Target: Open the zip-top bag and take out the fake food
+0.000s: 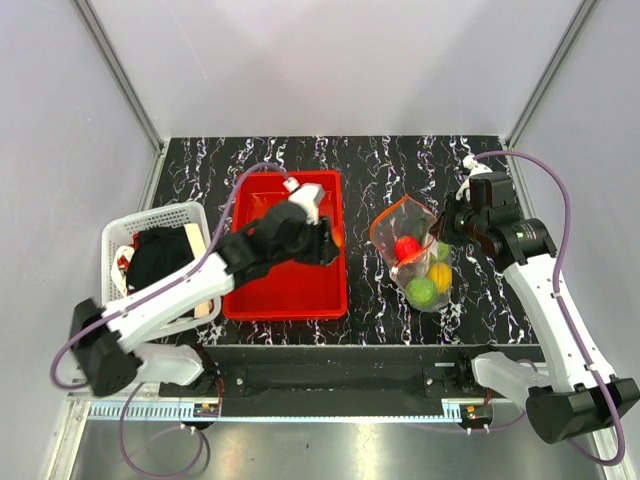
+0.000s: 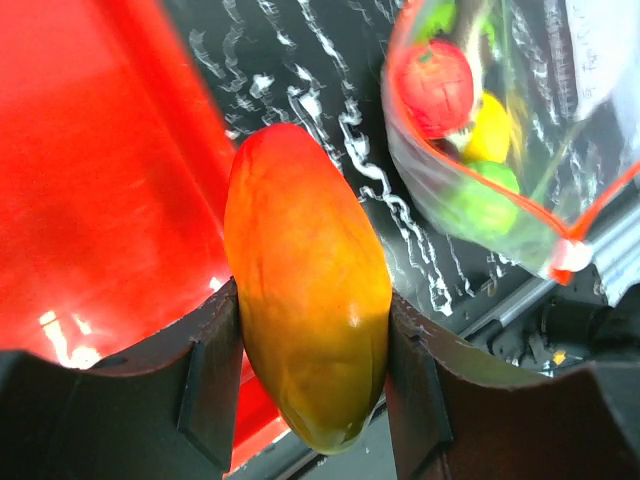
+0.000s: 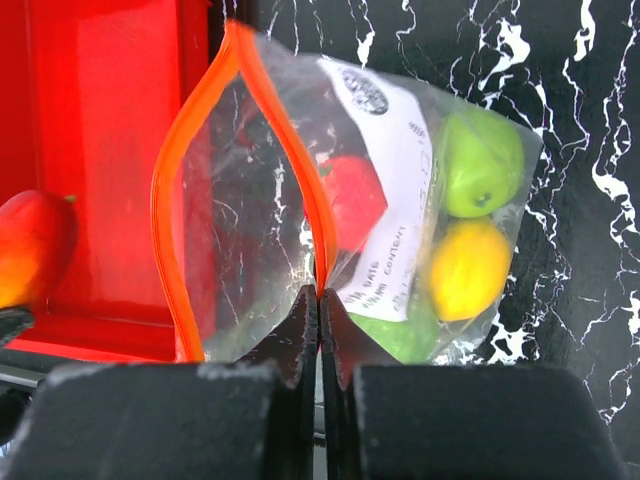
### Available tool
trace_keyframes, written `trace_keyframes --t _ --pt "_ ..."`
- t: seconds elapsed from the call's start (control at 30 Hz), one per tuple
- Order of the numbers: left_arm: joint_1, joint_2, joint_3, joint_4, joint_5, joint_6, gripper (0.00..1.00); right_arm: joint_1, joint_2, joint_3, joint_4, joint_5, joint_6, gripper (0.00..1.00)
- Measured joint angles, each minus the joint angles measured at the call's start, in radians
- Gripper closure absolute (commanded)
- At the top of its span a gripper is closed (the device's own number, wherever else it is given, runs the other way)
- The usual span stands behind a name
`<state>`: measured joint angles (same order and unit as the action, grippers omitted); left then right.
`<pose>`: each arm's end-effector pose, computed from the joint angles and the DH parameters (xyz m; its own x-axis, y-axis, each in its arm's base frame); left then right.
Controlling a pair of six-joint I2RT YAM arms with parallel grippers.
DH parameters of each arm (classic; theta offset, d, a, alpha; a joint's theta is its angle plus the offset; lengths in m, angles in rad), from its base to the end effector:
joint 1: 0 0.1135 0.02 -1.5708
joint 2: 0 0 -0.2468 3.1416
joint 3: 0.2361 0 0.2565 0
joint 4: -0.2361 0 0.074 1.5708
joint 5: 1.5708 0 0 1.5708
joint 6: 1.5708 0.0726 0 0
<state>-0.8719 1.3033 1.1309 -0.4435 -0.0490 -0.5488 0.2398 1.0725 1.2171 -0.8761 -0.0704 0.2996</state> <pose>0.2153 -0.2506 0.2832 -0.7026 0.0261 -0.7112 0.4365 0.8050 -0.4017 0.2408 0.0641 0.3278 -0.7049 0.1307 -0.6972 -0.0834 0.9608 0.2645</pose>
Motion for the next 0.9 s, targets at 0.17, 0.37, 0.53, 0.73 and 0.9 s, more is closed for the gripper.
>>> trace_keyframes --t 0.17,0.37,0.53,0.73,0.9 --pt "0.009 -0.133 -0.227 0.094 -0.024 -0.087 1.0 0.0 -0.007 0.0 0.005 -0.02 -0.001 1.0" --pt "0.009 -0.035 -0.371 0.143 -0.025 -0.166 0.98 0.0 -0.007 0.0 0.01 -0.043 -0.005 1.0" --pt "0.009 -0.016 -0.421 0.184 -0.045 -0.191 0.4 0.0 -0.006 0.0 0.01 -0.063 -0.009 1.0" --pt "0.009 -0.02 -0.417 0.186 -0.069 -0.174 0.04 0.0 0.001 0.0 0.01 -0.084 -0.019 1.0" --pt "0.009 -0.033 -0.331 0.096 -0.101 -0.148 0.17 0.0 0.002 0.0 0.01 -0.089 -0.027 1.0"
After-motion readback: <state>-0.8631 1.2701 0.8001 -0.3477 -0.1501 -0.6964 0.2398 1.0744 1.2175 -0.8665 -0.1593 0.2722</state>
